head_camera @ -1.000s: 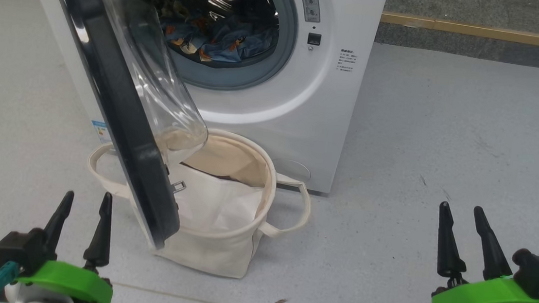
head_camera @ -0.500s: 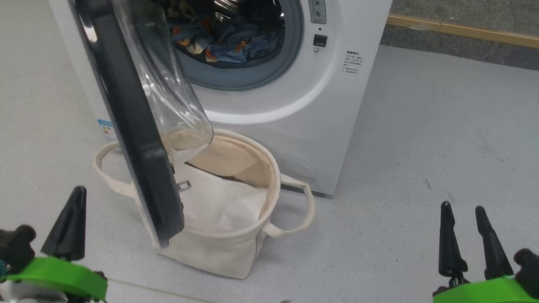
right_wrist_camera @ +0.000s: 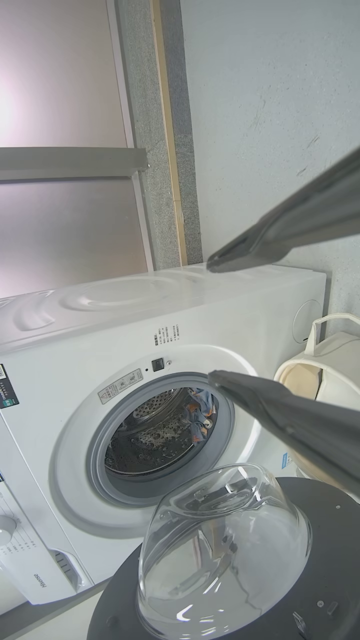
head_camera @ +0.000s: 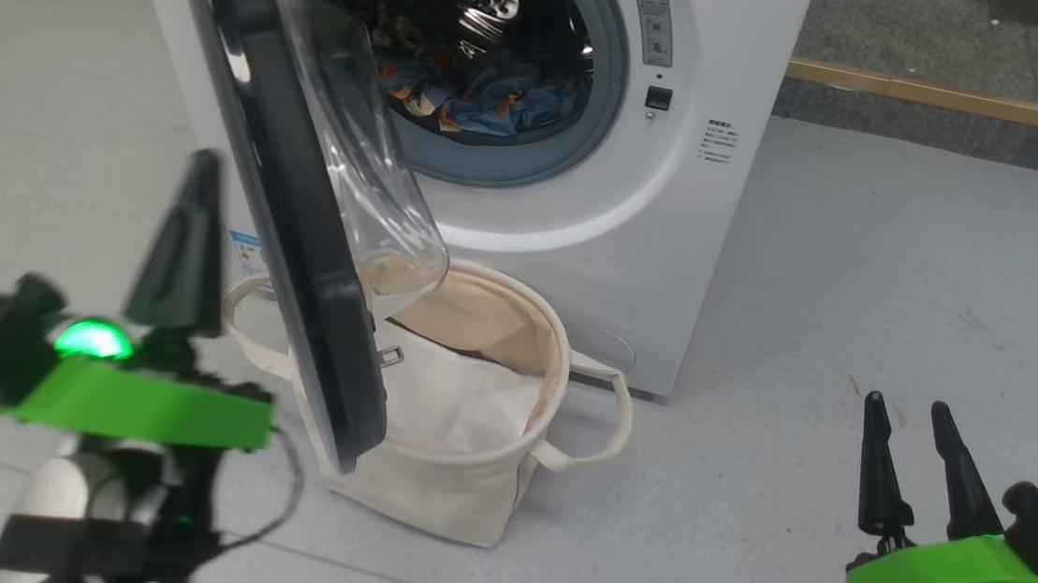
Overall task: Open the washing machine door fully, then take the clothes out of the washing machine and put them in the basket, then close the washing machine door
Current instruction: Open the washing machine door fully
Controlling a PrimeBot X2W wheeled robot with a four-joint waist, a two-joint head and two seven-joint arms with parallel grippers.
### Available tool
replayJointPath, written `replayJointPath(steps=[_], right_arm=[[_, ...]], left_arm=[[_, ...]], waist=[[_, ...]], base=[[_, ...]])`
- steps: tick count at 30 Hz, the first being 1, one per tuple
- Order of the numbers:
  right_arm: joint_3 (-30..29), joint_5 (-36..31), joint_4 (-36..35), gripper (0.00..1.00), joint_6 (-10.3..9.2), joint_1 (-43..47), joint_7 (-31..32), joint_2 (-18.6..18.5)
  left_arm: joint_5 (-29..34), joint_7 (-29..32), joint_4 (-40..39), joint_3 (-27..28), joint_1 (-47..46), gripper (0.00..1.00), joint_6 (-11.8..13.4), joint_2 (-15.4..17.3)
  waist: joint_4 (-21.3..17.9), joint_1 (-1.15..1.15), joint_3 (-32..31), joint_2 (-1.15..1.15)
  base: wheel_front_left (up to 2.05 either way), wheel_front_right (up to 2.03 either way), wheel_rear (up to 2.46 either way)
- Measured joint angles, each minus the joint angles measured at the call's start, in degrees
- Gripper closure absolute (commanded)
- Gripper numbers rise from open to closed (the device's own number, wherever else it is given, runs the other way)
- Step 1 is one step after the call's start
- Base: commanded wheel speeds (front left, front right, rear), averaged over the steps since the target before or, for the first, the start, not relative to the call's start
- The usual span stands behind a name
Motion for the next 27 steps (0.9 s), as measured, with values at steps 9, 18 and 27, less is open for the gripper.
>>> replayJointPath(steps=[9, 18, 27], right_arm=[[-0.42, 0.00, 0.25, 0.00, 0.00, -0.02, 0.00, -0.07], [0.19, -0.01, 0.47, 0.00, 0.00, -0.99, 0.00, -0.19], [0.13, -0.01, 0.34, 0.00, 0.00, -2.20, 0.00, -0.94]], left_arm=[[-7.69, 10.62, -5.26, -12.55, -2.31, 1.00, 4.45, -4.99], [-11.46, 2.24, 10.20, -24.10, -4.38, 1.00, 11.58, -5.15], [-12.17, -7.94, 27.49, -28.66, -10.05, 1.00, 16.19, -5.19]], waist=[[0.59, 0.00, 0.45, 0.00], [-1.10, 0.00, 1.87, 0.00], [-1.87, 0.00, 4.17, 0.00]], base=[[0.00, 0.00, 0.00], [0.00, 0.00, 0.00], [0.00, 0.00, 0.00]])
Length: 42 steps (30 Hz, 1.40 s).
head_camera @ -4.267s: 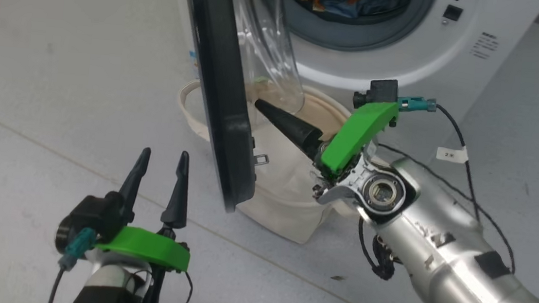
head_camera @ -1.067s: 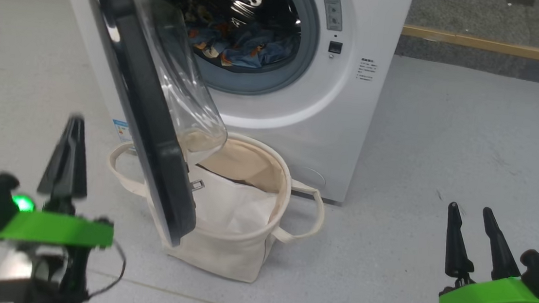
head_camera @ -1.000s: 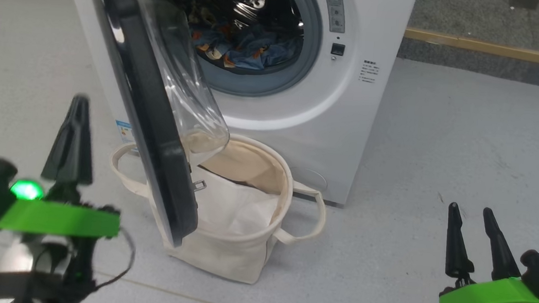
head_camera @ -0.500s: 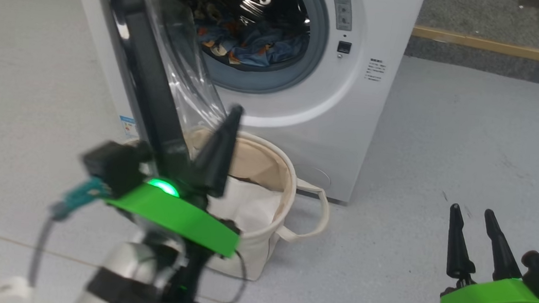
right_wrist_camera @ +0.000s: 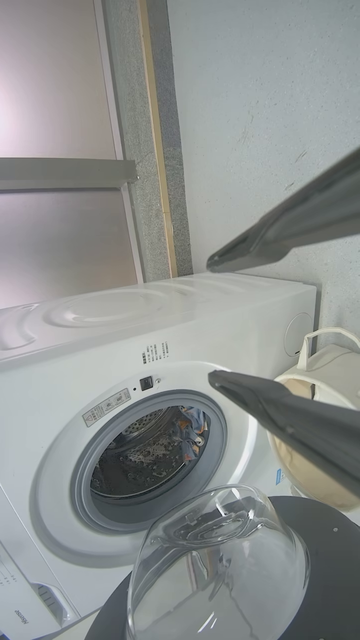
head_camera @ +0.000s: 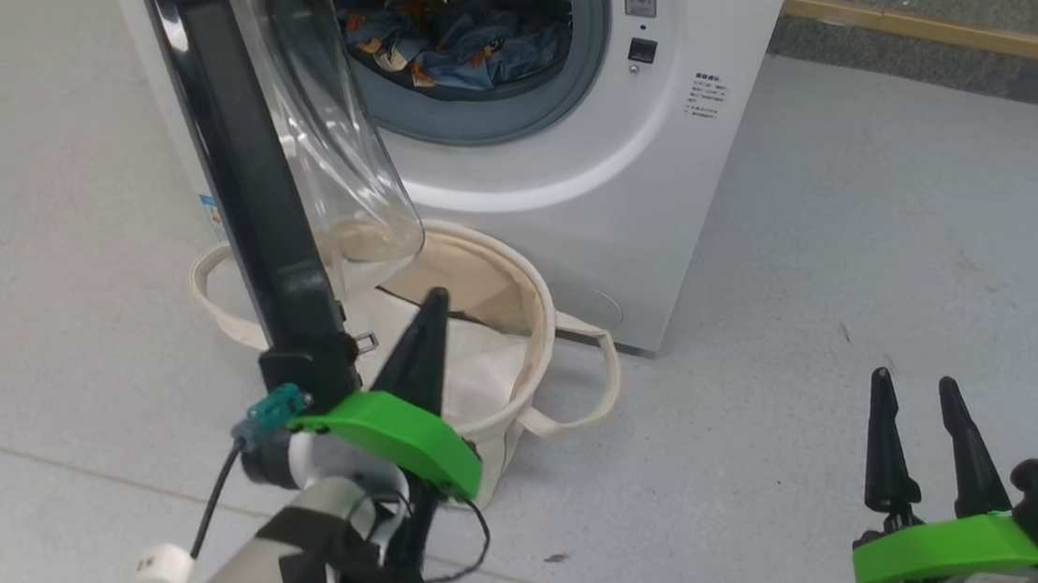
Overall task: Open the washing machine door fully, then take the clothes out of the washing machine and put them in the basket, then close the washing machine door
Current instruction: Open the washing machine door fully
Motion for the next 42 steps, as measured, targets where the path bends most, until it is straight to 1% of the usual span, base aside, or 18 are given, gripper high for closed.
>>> replayJointPath(steps=[4, 7, 9, 13, 14, 20, 29, 36, 42], right_arm=[[0.11, 0.00, -0.07, 0.00, 0.00, -0.36, 0.00, -0.01], [0.07, 0.02, -0.54, 0.00, 0.00, -0.77, 0.00, -0.08], [-0.40, 0.37, -0.73, 0.00, 0.00, -0.77, 0.00, -0.07], [-1.04, 0.58, -0.79, 0.00, 0.00, -0.70, 0.00, -0.07], [-1.04, 0.58, -0.79, 0.00, 0.00, -0.70, 0.00, -0.07], [-0.68, 0.58, -1.26, 0.00, 0.00, -0.58, 0.00, 0.03], [0.69, 0.58, -2.36, 0.00, 0.00, -0.58, 0.00, 0.05], [1.25, 0.58, -3.81, 0.00, 0.00, -0.60, 0.00, -0.54], [1.64, 0.55, -5.97, 0.00, 0.00, -0.76, 0.00, -1.67]], left_arm=[[-1.79, -1.90, 3.82, 0.49, -1.43, 1.00, 1.81, -0.07], [-3.24, -2.16, 4.60, 1.01, -1.74, 1.00, 2.77, -0.14], [-3.50, -2.16, 3.93, 2.55, -1.77, 1.00, 3.26, -0.30], [-3.01, -2.21, 2.96, 4.11, -1.72, 1.00, 3.33, -0.71], [-3.01, -2.21, 2.96, 4.11, -1.72, 1.00, 3.33, -0.71], [-1.57, -2.22, 2.65, 6.27, -0.58, 1.00, 3.80, -0.92], [1.18, -2.24, 5.01, 8.49, -0.36, 1.00, 4.56, -0.93], [3.32, -2.24, 6.54, 14.45, -0.54, 1.00, 4.47, -0.99], [5.46, -2.24, 6.86, 19.00, -1.92, 1.00, 3.19, -1.13]], waist=[[0.39, 0.00, 0.47, 0.00], [1.30, 0.00, 0.61, 0.00], [2.17, 0.00, 0.63, 0.00], [4.40, 0.00, 0.41, 0.00], [4.40, 0.00, 0.41, 0.00], [8.14, 0.00, 0.08, 0.00], [13.76, 0.00, 1.19, 0.00], [17.87, 0.00, 3.57, 0.00], [20.69, 0.00, 6.83, 0.00]], base=[[0.00, 0.00, 0.00], [0.00, 0.00, 0.00], [0.00, 0.00, 0.00], [0.00, 0.00, 0.00], [0.00, 0.00, 0.00], [0.00, 0.00, 0.00], [0.00, 0.00, 0.00], [0.00, 0.00, 0.00], [0.00, 0.00, 0.00]])
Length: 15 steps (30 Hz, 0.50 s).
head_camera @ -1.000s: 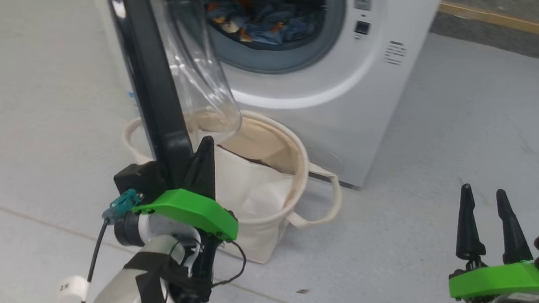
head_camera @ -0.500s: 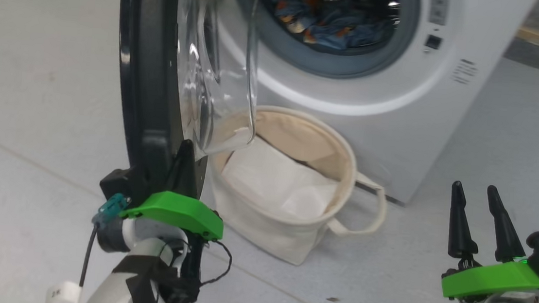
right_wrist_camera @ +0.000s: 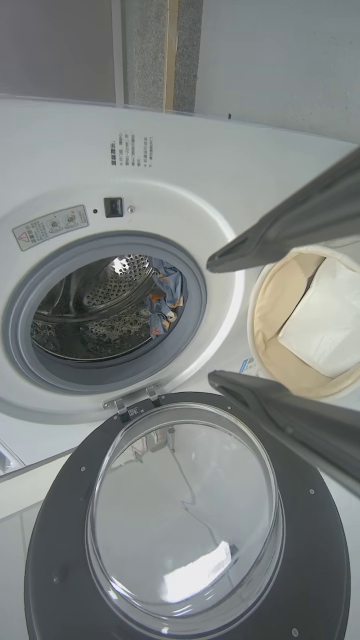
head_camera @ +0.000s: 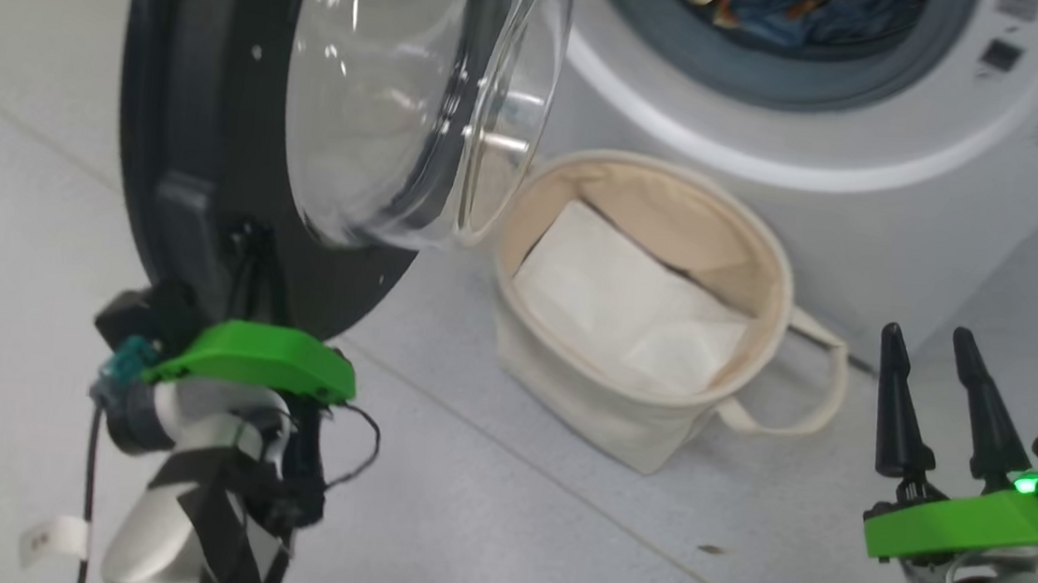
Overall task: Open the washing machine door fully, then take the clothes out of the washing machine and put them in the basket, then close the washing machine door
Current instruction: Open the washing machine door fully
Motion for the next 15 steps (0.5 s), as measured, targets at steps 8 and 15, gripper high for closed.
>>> replayJointPath(steps=[8, 15], right_arm=[[0.01, -0.03, -2.45, 0.00, 0.00, -2.46, 0.00, -2.43], [-0.26, -0.03, -3.71, 0.00, 0.00, -3.12, 0.09, -4.26]], left_arm=[[-1.49, 0.00, 1.10, 7.25, -4.81, 1.00, -1.04, -0.21], [-2.10, 0.00, 2.24, 10.44, -8.33, 1.00, -1.04, -0.82]], waist=[[4.33, 0.00, 5.50, 0.00], [6.74, 0.00, 9.67, 0.00]], base=[[0.00, 0.00, 0.00], [0.00, 0.00, 0.00]])
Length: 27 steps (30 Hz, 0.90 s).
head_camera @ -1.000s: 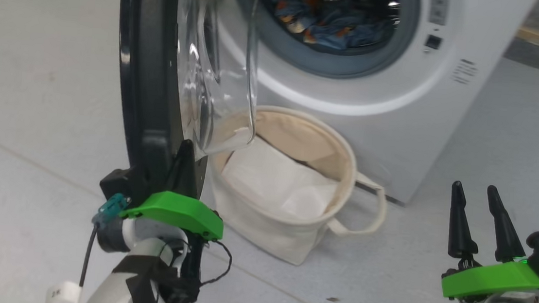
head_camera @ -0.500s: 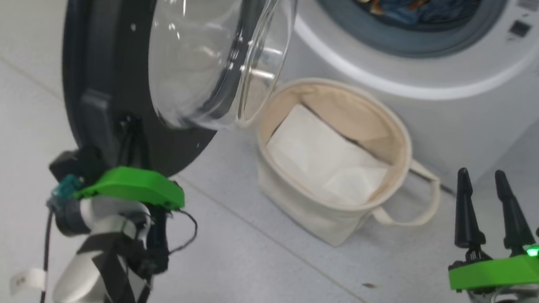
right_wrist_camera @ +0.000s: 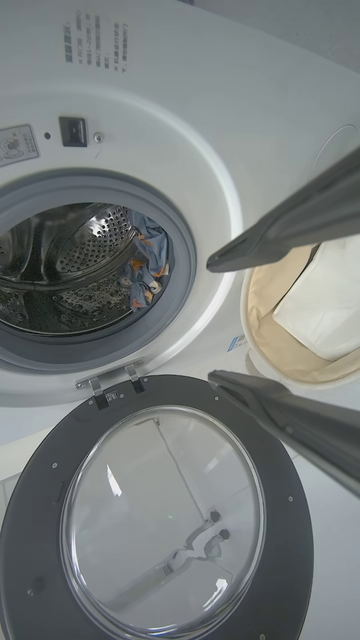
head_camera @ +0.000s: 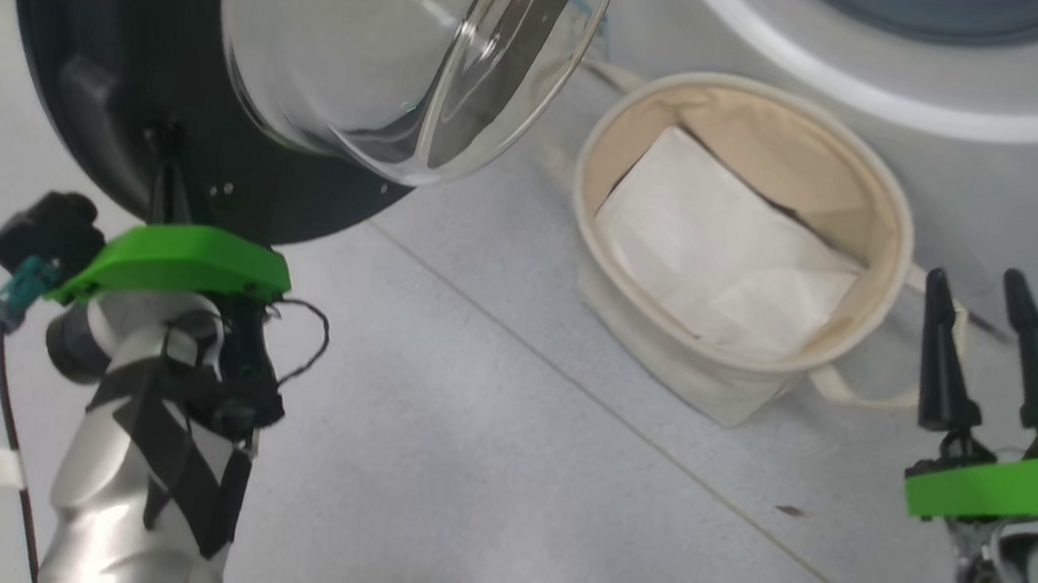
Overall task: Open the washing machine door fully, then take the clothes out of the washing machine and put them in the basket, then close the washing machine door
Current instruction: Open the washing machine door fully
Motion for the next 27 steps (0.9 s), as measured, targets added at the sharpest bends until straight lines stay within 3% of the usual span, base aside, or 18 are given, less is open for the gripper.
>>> replayJointPath(steps=[14, 27], right_arm=[[-1.11, 0.00, -4.86, 0.00, 0.00, -2.10, 2.63, -2.49], [-1.16, -0.44, -7.49, 0.00, 0.00, -4.08, 4.14, -3.99]], left_arm=[[-0.24, -0.41, 5.35, 8.22, -7.19, 1.00, -1.55, -0.53], [2.26, -0.42, 11.56, 16.30, -13.83, 1.00, -4.49, -0.84]], waist=[[3.00, 0.00, 6.97, 0.00], [1.19, 0.01, 11.60, 0.00]], base=[[0.00, 0.00, 0.00], [0.00, 0.00, 0.00]])
